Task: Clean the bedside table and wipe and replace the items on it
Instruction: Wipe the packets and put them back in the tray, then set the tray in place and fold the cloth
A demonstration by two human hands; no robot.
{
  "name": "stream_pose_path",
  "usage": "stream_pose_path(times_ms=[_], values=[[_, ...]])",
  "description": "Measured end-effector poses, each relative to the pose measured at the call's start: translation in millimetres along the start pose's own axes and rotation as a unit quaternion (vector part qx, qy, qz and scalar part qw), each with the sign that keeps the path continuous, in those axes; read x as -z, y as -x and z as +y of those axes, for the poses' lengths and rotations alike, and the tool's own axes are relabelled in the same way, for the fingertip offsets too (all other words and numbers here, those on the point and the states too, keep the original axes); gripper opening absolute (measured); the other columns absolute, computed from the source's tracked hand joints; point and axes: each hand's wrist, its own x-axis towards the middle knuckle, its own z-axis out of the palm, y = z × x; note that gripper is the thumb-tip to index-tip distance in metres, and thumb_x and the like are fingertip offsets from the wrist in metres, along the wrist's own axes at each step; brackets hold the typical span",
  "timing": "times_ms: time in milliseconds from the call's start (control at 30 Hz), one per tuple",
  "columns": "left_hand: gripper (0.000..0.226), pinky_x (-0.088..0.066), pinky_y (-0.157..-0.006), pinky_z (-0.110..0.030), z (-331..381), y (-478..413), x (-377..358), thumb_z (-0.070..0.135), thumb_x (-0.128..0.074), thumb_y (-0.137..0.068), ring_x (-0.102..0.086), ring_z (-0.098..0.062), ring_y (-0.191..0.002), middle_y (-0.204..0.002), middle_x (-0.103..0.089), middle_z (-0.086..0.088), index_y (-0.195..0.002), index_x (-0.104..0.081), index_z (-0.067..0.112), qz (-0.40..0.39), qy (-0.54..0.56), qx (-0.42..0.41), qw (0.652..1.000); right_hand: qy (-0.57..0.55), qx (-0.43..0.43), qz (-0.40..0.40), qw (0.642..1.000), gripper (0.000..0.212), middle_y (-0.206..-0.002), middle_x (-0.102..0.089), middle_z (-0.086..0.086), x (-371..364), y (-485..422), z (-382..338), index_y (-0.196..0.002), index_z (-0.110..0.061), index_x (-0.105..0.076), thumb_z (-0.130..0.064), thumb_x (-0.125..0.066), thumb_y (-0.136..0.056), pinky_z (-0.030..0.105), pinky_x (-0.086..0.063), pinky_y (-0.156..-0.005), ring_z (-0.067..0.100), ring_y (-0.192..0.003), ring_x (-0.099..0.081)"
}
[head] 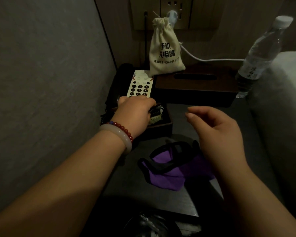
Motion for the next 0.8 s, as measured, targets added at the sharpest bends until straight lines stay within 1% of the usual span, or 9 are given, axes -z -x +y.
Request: stream_pose_path(times_ms=[100, 167, 267, 367, 433, 500, 567, 667, 800], values=[[0.046, -0.025, -0.105, -0.040, -7, 4, -1, 0.027, -0.056, -0.092, -0.036, -0.021, -0.129, -0.138, -0.047, 0.002, -0.137, -0.045, 0.026, 0.049, 0.023, -0.008, 0.998, 0.009, -0.021, -0.017, 1.000, 0.015, -0.089, -0.067, -0.017, -1, -2, 3, -0.099, -0.032, -0.069, -0.025, -0.065, -0.087, 0.000, -0.043, -0.063, -0.011, -0.083, -0.060], [0.053, -0.024, -0.108, -0.044, -17, 17, 1, 0.031, -0.058, -0.091, -0.031, -0.023, -0.134, -0.145, -0.041, 0.000, -0.141, -0.042, 0.024, 0.133, 0.068, 0.018, 0.989, 0.026, -0.041, -0.048, 0.998, 0.018, -0.091, -0.065, -0.019, -4, -3, 6, -0.104, -0.031, -0.067, -0.025, -0.063, -0.088, 0.001, -0.043, -0.061, -0.012, -0.082, -0.059], [0.062, -0.021, -0.113, -0.049, -33, 52, -2, 0.033, -0.060, -0.089, -0.024, -0.030, -0.139, -0.150, -0.031, -0.010, -0.144, -0.036, 0.019, 0.250, 0.132, 0.155, 0.947, 0.050, -0.075, -0.092, 0.992, 0.032, -0.113, -0.062, -0.016, -13, -2, 13, -0.122, -0.027, -0.059, -0.023, -0.060, -0.091, 0.010, -0.043, -0.078, -0.005, -0.096, -0.057], [0.073, -0.014, -0.116, -0.038, -30, 89, -18, 0.035, -0.058, -0.091, -0.015, -0.025, -0.143, -0.155, -0.019, -0.011, -0.149, -0.021, 0.014, 0.209, 0.263, 0.292, 0.895, 0.027, -0.129, -0.114, 0.985, 0.050, -0.137, -0.048, -0.010, -25, -1, 19, -0.139, -0.028, -0.043, -0.016, -0.055, -0.092, 0.026, -0.039, -0.101, 0.008, -0.121, -0.048], [0.069, -0.021, -0.111, -0.029, -24, 105, -33, 0.033, -0.055, -0.093, -0.023, -0.019, -0.141, -0.154, -0.025, -0.005, -0.150, -0.020, 0.016, 0.154, 0.349, 0.328, 0.864, 0.021, -0.152, -0.119, 0.981, 0.057, -0.145, -0.043, -0.005, -31, -1, 22, -0.143, -0.028, -0.037, -0.010, -0.051, -0.092, 0.032, -0.038, -0.106, 0.013, -0.127, -0.044], [0.057, -0.028, -0.102, -0.022, -23, 112, -45, 0.026, -0.052, -0.095, -0.037, -0.015, -0.134, -0.147, -0.040, -0.001, -0.146, -0.029, 0.016, 0.140, 0.413, 0.320, 0.841, 0.016, -0.164, -0.126, 0.978, 0.058, -0.143, -0.045, -0.002, -34, 0, 25, -0.144, -0.026, -0.037, -0.005, -0.047, -0.090, 0.034, -0.042, -0.103, 0.016, -0.123, -0.049], [0.048, -0.030, -0.101, -0.021, -24, 112, -49, 0.022, -0.049, -0.097, -0.042, -0.013, -0.130, -0.143, -0.046, 0.001, -0.144, -0.037, 0.018, 0.125, 0.453, 0.307, 0.828, 0.004, -0.167, -0.143, 0.975, 0.058, -0.133, -0.055, -0.001, -37, 3, 27, -0.141, -0.027, -0.042, -0.002, -0.044, -0.089, 0.034, -0.050, -0.092, 0.016, -0.108, -0.059], [0.048, -0.024, -0.102, -0.015, -27, 111, -46, 0.019, -0.042, -0.101, -0.035, -0.009, -0.135, -0.149, -0.037, 0.002, -0.147, -0.031, 0.022, 0.098, 0.477, 0.293, 0.823, 0.012, -0.154, -0.163, 0.974, 0.057, -0.120, -0.062, -0.008, -42, 8, 26, -0.137, -0.030, -0.047, 0.000, -0.041, -0.089, 0.038, -0.054, -0.083, 0.013, -0.090, -0.064], [0.049, -0.017, -0.111, -0.017, -36, 109, -46, 0.014, -0.039, -0.102, -0.026, -0.009, -0.140, -0.155, -0.027, 0.001, -0.148, -0.026, 0.025, 0.089, 0.493, 0.295, 0.814, 0.020, -0.137, -0.171, 0.976, 0.060, -0.122, -0.062, -0.008, -48, 7, 25, -0.137, -0.032, -0.047, 0.002, -0.040, -0.088, 0.032, -0.055, -0.074, 0.010, -0.089, -0.065]])
